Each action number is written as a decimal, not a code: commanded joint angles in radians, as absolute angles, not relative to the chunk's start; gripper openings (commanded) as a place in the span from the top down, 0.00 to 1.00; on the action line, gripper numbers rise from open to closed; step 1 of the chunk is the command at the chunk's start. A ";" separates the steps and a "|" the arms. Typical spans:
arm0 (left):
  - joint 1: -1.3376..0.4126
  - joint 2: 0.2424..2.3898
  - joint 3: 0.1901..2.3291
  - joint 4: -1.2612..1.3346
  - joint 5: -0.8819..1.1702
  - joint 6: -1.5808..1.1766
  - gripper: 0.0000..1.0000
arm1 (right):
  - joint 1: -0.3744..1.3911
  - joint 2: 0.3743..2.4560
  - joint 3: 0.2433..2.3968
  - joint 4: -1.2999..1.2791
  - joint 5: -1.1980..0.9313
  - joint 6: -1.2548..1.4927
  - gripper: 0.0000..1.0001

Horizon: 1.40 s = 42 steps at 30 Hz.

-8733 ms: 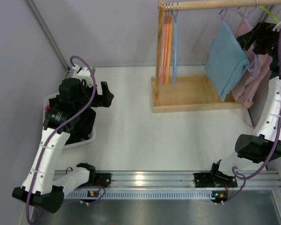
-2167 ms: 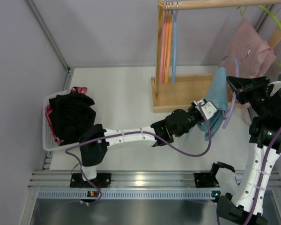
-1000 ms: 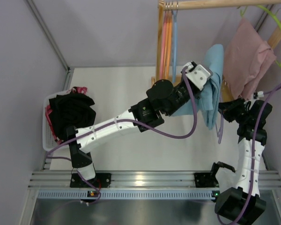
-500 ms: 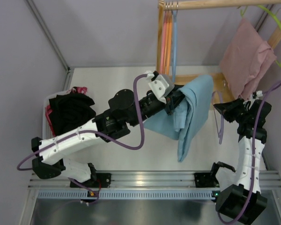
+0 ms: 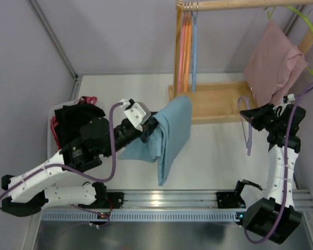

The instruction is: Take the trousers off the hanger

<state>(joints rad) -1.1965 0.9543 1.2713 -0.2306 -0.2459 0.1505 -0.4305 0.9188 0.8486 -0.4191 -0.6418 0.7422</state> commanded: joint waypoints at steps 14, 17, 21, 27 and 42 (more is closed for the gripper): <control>-0.671 0.773 1.355 -0.281 -0.451 0.005 1.00 | -0.443 0.956 0.977 -0.362 -0.655 0.667 1.00; -0.603 0.747 1.348 -0.281 -0.469 -0.029 1.00 | -0.442 0.968 0.994 -0.359 -0.661 0.667 1.00; -0.497 0.710 1.373 -0.299 -0.440 -0.067 1.00 | -0.442 0.979 1.014 -0.359 -0.666 0.658 1.00; -0.264 0.658 1.468 -0.366 -0.423 -0.155 1.00 | -0.443 0.982 1.032 -0.367 -0.675 0.626 1.00; 0.132 0.454 1.534 -0.639 -0.532 -0.152 1.00 | -0.436 1.043 1.066 -0.357 -0.730 0.621 1.00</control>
